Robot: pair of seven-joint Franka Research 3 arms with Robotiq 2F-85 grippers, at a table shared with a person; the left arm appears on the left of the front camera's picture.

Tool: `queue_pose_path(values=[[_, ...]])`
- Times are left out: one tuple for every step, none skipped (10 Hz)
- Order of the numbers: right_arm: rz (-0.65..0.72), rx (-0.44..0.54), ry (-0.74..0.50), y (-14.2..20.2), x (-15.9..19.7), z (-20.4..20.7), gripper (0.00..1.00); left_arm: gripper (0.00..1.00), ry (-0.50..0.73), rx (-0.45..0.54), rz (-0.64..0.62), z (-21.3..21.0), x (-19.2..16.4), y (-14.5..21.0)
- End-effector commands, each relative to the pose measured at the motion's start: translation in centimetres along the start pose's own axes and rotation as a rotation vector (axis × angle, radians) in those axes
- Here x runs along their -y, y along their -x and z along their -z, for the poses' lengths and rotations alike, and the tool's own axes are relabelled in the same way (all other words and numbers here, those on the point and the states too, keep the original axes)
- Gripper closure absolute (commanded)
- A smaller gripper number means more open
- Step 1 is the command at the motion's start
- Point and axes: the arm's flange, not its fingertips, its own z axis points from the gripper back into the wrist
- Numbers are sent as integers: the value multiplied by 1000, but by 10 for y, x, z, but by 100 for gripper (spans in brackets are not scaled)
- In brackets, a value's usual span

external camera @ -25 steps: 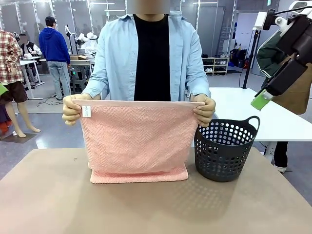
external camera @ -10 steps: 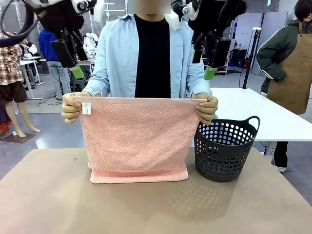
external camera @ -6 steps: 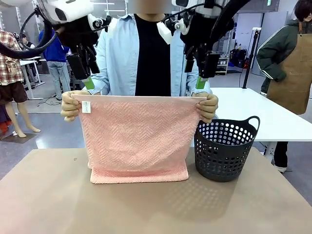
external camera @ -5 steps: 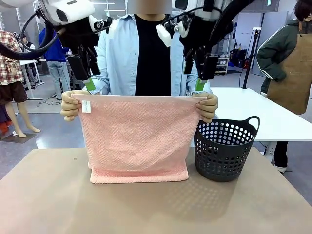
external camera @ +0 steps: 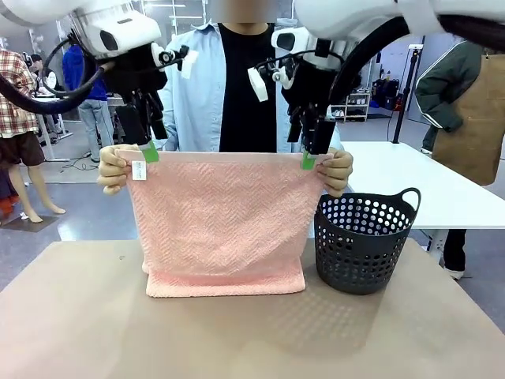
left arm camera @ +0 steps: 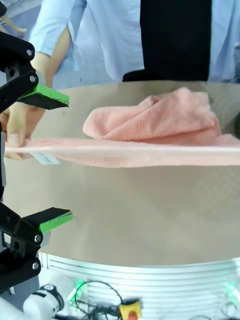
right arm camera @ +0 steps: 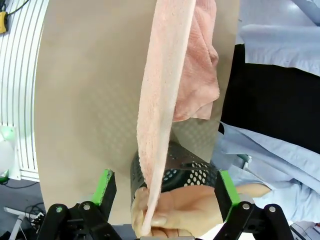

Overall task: Fold the towel.
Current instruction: Grab the top end of the 100 cm Hotel Towel extended by the human.

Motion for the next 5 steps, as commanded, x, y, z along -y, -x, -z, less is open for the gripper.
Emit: queue_pose_path(values=[[47,16,17,-1,-5,13,0,0,50,2,-12,20,7,3],[47,30,19,0,-5,17,0,0,47,-1,-27,28,8,7],[57,40,18,1,-6,20,0,0,50,-10,-32,35,10,10],[66,52,24,1,-6,24,0,0,51,-21,-27,43,10,11],[70,50,23,-1,-7,28,0,0,35,-28,-25,48,8,10]])
